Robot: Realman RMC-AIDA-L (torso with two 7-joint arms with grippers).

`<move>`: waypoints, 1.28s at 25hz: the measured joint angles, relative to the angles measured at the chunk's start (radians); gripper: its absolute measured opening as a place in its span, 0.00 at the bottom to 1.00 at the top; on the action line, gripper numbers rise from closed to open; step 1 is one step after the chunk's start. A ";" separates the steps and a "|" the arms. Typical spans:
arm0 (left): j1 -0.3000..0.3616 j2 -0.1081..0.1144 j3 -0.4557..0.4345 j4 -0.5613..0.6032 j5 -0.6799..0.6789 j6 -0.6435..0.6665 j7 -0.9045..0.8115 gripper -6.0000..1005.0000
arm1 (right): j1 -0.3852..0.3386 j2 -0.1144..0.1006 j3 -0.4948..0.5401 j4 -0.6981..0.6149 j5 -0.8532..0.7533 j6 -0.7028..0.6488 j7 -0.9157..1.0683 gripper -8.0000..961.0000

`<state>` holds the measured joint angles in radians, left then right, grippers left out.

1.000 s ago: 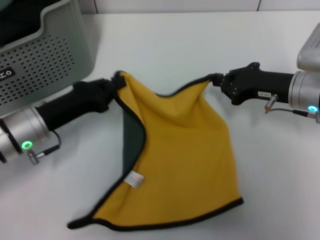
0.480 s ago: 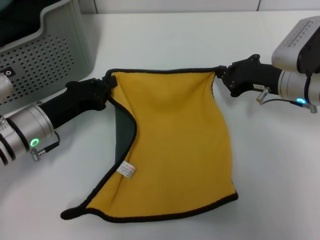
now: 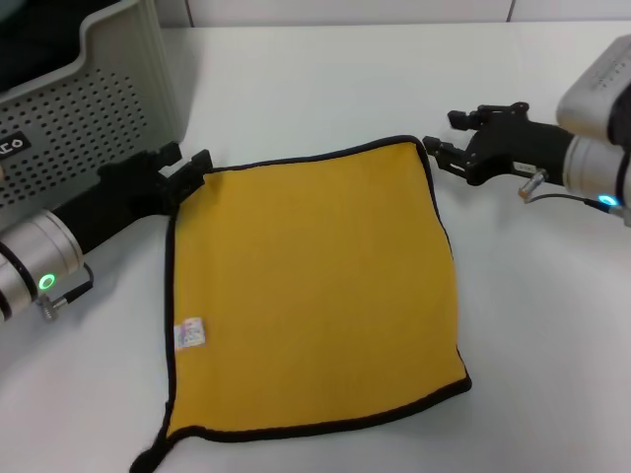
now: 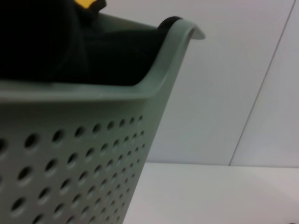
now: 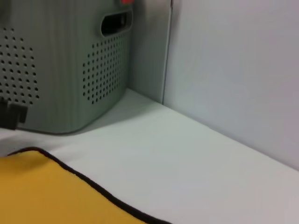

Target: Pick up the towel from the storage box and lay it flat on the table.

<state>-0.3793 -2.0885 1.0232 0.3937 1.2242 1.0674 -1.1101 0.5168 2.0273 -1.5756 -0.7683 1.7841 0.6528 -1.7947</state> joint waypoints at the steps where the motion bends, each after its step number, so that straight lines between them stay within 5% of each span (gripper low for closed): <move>1: 0.002 0.001 0.000 0.001 0.002 -0.002 0.000 0.32 | -0.019 -0.001 0.001 -0.026 0.000 0.003 -0.009 0.30; 5: 0.036 0.001 0.001 0.024 0.000 0.016 0.007 0.46 | -0.112 0.000 -0.005 -0.135 0.005 0.065 -0.086 0.56; 9: 0.088 -0.002 0.031 0.047 0.003 0.231 0.127 0.64 | -0.168 -0.003 0.006 -0.178 0.038 0.258 -0.159 0.65; 11: 0.098 -0.002 0.061 0.045 0.005 0.368 0.191 0.74 | -0.171 -0.008 0.039 -0.174 0.043 0.421 -0.171 0.69; 18: 0.066 0.025 0.148 0.055 0.079 0.670 0.205 0.81 | -0.164 -0.025 0.237 -0.162 -0.005 0.989 -0.155 0.84; 21: 0.065 0.038 0.149 0.055 0.088 0.747 0.203 0.81 | -0.174 -0.026 0.269 -0.162 -0.012 1.060 -0.153 0.92; 32: 0.065 0.054 0.150 0.057 0.095 0.809 0.161 0.81 | -0.184 -0.023 0.268 -0.161 -0.039 1.084 -0.152 0.92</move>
<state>-0.3145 -2.0344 1.1735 0.4510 1.3190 1.8768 -0.9488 0.3328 2.0045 -1.3080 -0.9290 1.7451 1.7365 -1.9472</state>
